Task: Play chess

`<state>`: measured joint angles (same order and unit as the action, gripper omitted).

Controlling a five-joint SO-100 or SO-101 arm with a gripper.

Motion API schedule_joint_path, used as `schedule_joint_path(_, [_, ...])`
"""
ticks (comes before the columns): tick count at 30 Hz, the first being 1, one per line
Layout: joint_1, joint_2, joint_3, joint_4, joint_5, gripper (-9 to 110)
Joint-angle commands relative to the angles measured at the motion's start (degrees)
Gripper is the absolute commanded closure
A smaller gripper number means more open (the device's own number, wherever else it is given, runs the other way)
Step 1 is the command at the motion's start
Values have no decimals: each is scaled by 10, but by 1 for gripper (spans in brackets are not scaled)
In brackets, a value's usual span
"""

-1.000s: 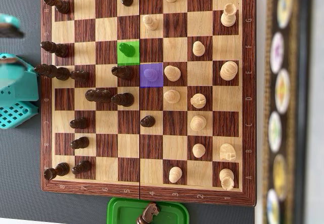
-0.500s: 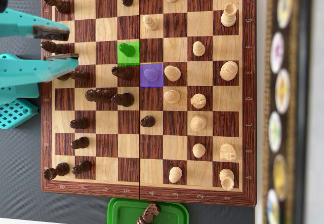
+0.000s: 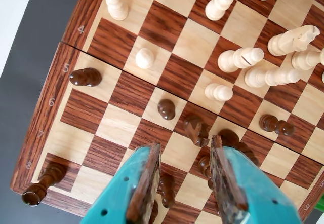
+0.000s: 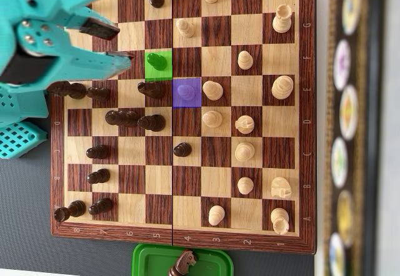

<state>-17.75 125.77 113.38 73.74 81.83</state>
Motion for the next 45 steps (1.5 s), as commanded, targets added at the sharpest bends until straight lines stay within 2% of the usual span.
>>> schedule_joint_path(1, [-9, -42, -70, 39, 11, 86])
schedule_joint_path(10, [-41, -185, -192, 146, 121, 86])
schedule_joint_path(19, [-51, -287, -278, 149, 125, 86])
schedule_joint_path(27, [-49, -338, -272, 150, 164, 84])
schedule_joint_path(45, [-16, -414, -277, 145, 159, 82])
